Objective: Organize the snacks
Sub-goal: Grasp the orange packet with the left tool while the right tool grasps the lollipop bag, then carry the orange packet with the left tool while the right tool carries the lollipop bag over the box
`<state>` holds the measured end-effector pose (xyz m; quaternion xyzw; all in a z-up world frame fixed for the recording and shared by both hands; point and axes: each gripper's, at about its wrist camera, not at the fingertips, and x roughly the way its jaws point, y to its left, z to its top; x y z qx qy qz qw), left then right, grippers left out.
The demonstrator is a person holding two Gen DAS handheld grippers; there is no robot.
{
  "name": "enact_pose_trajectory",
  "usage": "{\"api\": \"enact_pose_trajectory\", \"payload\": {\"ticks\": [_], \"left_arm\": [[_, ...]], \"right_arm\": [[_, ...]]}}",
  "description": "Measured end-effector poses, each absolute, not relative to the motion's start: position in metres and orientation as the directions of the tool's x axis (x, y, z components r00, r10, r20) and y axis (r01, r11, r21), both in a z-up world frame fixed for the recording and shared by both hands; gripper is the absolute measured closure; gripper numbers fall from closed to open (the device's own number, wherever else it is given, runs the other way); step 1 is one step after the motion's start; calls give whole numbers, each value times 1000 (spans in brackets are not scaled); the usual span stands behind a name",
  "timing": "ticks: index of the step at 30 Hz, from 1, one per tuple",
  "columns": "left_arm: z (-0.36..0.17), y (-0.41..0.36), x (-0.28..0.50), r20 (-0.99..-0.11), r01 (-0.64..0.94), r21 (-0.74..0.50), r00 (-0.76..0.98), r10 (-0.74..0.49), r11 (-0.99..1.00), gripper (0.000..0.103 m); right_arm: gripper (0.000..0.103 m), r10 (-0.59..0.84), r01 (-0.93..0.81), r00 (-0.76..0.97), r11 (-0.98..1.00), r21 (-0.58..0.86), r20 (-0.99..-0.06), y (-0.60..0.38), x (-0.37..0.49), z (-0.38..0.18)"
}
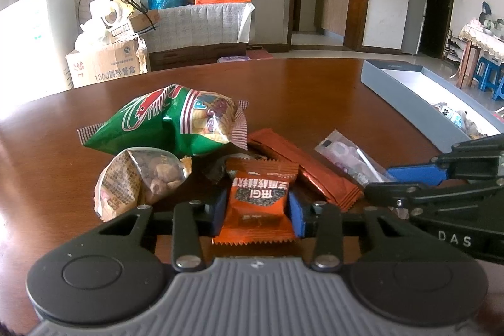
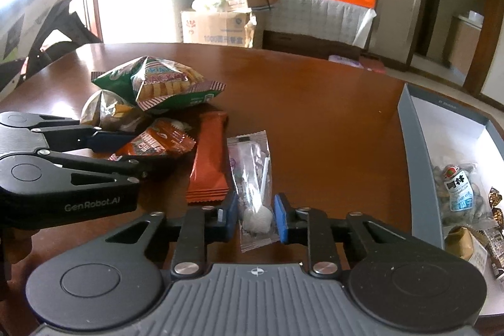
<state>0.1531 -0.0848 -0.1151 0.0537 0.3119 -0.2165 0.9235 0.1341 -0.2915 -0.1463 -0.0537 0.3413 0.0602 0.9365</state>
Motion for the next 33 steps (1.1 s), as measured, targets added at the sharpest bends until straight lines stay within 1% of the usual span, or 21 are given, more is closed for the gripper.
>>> {"api": "enact_pose_trajectory", "payload": {"ticks": [4, 20, 27, 33], "left_arm": [[-112, -78, 152, -603, 438, -64, 699, -385, 897, 66], [-94, -85, 135, -587, 477, -26, 704, -400, 878, 67], [-78, -99, 124, -565, 497, -16, 711, -418, 868, 67], [-67, -128, 118, -554, 521, -3, 710, -435, 853, 67]], "right_arm": [[80, 86, -166, 755, 984, -63, -650, -292, 130, -145], [80, 110, -182, 790, 982, -60, -603, -297, 115, -119], [80, 108, -171, 817, 983, -60, -567, -306, 104, -102], [80, 90, -143, 830, 988, -53, -551, -326, 95, -94]]}}
